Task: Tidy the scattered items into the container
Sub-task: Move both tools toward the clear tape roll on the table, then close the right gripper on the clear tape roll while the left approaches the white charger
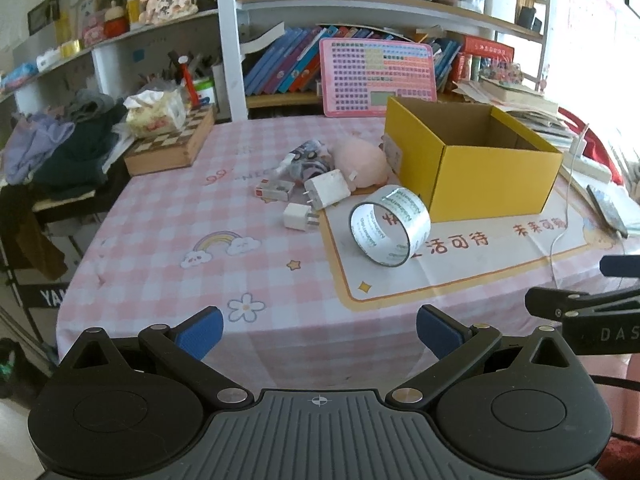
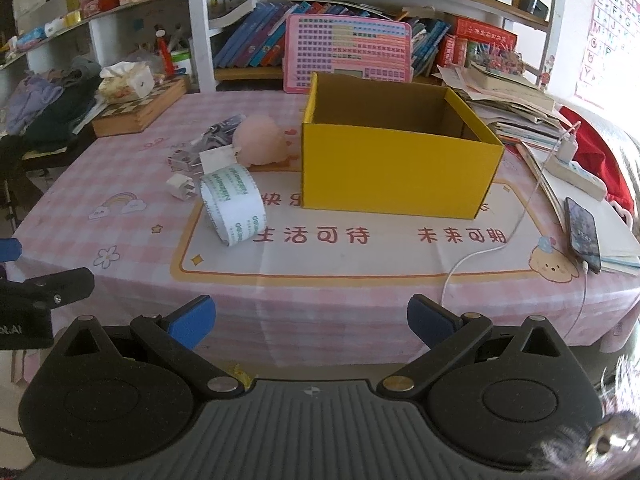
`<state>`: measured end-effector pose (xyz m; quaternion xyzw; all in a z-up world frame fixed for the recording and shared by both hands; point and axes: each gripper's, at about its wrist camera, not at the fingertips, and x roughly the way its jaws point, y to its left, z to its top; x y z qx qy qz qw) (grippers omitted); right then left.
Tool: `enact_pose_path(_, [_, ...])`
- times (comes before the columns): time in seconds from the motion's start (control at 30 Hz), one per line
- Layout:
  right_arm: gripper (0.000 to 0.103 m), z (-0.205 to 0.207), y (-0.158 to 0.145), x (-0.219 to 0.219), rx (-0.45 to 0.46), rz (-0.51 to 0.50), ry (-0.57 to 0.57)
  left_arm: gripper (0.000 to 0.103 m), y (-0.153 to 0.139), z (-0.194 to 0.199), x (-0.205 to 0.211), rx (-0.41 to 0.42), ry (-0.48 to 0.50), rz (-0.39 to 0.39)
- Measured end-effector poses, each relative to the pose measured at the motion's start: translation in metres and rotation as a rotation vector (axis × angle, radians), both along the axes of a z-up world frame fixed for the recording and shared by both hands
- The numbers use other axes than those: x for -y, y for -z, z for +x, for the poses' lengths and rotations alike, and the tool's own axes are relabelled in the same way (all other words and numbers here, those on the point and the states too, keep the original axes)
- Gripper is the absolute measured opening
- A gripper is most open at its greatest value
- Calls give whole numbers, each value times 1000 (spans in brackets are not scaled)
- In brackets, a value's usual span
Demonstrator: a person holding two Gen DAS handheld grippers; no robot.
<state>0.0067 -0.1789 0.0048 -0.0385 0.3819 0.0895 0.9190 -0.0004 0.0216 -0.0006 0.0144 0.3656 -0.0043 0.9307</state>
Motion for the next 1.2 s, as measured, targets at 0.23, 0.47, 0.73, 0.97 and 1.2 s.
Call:
enact_pose_path(0.23, [103, 2, 1, -7, -8, 3, -20, 103, 2, 2, -7, -25, -22, -3])
enact_pose_path(0.47, [103, 6, 4, -10, -16, 14, -38, 103, 1, 2, -8, -5, -16, 6])
enact_pose_path(0.73, [103, 10, 4, -11, -19, 17, -46, 103, 2, 2, -3, 35, 25, 87])
enact_pose_path(0.97, [101, 18, 5, -19, -10, 0, -88, 103, 1, 3, -12, 107, 5, 23])
enact_pose_path(1.2, [96, 35, 7, -27, -18, -12, -124, 103, 5, 13, -16, 89, -2, -9])
